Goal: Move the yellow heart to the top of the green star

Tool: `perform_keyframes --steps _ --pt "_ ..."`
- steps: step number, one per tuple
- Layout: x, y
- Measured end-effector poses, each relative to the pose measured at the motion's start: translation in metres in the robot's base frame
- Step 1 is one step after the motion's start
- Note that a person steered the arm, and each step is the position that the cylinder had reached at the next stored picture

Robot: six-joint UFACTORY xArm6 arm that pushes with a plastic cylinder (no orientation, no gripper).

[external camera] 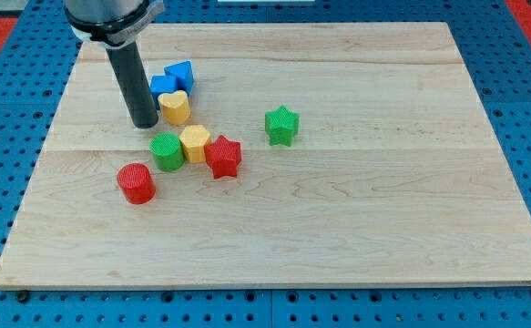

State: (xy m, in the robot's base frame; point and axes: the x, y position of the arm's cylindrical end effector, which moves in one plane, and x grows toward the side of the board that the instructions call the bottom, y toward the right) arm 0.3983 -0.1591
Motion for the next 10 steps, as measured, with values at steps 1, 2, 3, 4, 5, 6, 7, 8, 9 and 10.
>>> perform_keyframes --steps 1,2,3,4,5,6,7,8,9,10 --pt "0.000 -0.002" --pt "0.004 -0.013" --pt "0.009 -0.021" --pt "-0.015 -0.021" --pt "-0.015 0.013" --pt "-0.002 0.083" --pt "-0.004 0.117" --pt "-0.009 0.061" --pt "-0.024 0.130" --pt "-0.034 0.199"
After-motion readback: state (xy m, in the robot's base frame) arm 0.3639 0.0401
